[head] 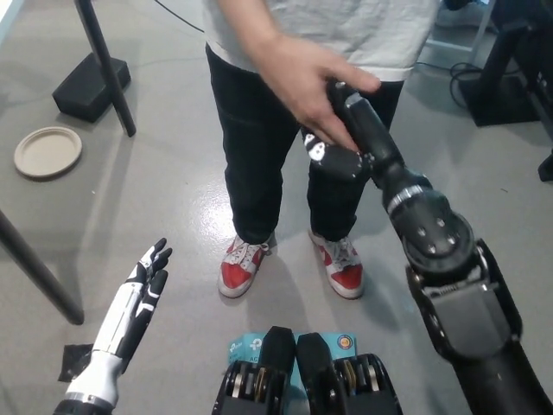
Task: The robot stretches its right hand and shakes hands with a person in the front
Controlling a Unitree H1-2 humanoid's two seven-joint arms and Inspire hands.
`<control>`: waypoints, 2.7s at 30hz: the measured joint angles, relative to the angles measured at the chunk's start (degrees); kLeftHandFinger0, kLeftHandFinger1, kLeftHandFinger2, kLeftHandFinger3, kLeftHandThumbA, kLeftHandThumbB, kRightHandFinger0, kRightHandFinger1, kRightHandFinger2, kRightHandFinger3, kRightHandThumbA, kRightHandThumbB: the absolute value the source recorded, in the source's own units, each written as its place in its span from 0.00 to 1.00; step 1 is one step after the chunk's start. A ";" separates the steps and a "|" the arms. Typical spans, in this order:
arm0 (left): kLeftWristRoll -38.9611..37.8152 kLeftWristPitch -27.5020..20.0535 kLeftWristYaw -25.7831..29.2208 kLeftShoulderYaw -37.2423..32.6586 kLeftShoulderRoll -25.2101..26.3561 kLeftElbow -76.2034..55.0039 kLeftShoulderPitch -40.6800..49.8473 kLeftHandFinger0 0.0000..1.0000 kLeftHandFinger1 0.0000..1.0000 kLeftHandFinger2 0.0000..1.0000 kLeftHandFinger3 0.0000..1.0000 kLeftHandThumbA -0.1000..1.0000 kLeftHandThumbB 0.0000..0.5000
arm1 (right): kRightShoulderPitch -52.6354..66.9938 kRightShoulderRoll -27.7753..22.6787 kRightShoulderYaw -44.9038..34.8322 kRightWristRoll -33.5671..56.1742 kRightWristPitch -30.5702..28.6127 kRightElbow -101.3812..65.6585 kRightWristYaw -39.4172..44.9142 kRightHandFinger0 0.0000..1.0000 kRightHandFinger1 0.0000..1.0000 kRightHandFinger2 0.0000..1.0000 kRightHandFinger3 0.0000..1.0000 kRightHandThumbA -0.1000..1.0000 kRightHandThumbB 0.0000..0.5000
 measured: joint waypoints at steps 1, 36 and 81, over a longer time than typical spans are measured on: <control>0.00 0.00 0.00 0.00 0.01 0.02 0.01 1.00 1.00 1.00 1.00 1.00 0.09 | 1.28 -0.26 0.17 -0.08 0.22 -2.12 0.18 1.00 1.00 1.00 1.00 0.78 0.95; -0.19 -0.18 0.03 0.18 0.13 0.59 0.33 1.00 1.00 1.00 1.00 1.00 0.10 | 33.09 -9.32 -8.77 10.08 -8.43 -8.53 4.61 1.00 1.00 1.00 1.00 0.83 0.58; -0.73 -0.20 0.02 0.36 0.14 0.35 0.09 1.00 1.00 1.00 1.00 1.00 0.05 | 31.94 -8.46 -8.92 12.01 -16.67 -3.82 4.99 1.00 1.00 1.00 1.00 0.85 0.61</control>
